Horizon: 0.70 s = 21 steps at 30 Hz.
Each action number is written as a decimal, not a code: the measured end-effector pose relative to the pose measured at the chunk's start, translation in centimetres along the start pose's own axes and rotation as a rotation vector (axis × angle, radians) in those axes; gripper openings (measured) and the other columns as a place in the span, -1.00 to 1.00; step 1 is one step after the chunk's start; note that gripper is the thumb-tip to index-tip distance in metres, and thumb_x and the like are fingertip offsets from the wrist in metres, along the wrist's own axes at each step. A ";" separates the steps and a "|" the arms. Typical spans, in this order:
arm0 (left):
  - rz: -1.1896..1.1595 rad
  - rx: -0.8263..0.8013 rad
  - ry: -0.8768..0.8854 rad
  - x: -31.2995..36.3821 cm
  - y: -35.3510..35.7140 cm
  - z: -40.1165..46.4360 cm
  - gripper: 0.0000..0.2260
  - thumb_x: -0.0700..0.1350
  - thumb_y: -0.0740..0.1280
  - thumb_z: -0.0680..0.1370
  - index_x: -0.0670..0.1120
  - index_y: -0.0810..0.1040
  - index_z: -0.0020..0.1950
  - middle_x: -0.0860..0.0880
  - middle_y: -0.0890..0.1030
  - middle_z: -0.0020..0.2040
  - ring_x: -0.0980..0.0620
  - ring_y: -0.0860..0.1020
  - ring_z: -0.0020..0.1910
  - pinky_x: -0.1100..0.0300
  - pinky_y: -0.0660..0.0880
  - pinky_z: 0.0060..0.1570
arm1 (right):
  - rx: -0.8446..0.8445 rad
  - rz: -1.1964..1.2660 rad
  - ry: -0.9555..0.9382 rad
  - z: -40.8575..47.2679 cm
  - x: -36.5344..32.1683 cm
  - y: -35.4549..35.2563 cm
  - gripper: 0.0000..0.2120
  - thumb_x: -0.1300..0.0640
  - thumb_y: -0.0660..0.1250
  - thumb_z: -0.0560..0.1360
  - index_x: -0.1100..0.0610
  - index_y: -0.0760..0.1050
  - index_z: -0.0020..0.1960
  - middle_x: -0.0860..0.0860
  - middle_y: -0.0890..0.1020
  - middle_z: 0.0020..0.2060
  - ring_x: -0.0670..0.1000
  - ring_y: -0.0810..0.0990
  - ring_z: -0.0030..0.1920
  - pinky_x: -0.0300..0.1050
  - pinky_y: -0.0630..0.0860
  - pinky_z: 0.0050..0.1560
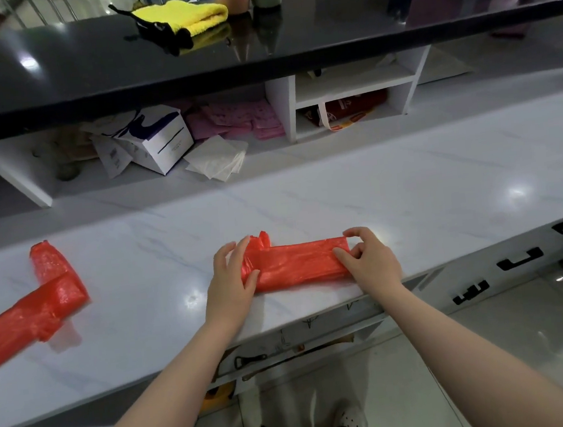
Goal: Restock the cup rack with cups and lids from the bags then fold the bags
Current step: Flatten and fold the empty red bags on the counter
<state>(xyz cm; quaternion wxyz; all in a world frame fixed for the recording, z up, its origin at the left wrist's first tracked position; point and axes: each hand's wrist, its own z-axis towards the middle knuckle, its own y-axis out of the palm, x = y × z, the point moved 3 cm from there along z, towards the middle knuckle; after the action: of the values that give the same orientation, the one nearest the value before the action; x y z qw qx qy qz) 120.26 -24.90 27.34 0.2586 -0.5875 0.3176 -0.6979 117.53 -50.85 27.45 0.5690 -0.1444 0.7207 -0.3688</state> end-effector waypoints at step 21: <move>0.548 -0.291 0.223 1.3 -0.3 1.0 -0.42 0.14 0.26 0.42 0.00 0.28 0.41 -0.02 0.41 0.39 -0.04 0.37 0.32 0.07 0.23 0.32 | -0.053 -0.516 -0.728 -0.9 -3.2 1.1 -0.27 -0.38 0.27 0.37 -0.08 0.31 0.44 -0.04 0.24 0.49 0.10 0.09 0.53 0.30 -0.06 0.46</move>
<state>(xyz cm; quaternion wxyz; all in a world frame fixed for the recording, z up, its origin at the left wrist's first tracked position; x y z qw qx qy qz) 121.03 -25.78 28.54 0.3138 -0.4310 0.5865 -0.6098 117.95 -47.72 29.07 0.6711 -0.4543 0.4232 -0.4053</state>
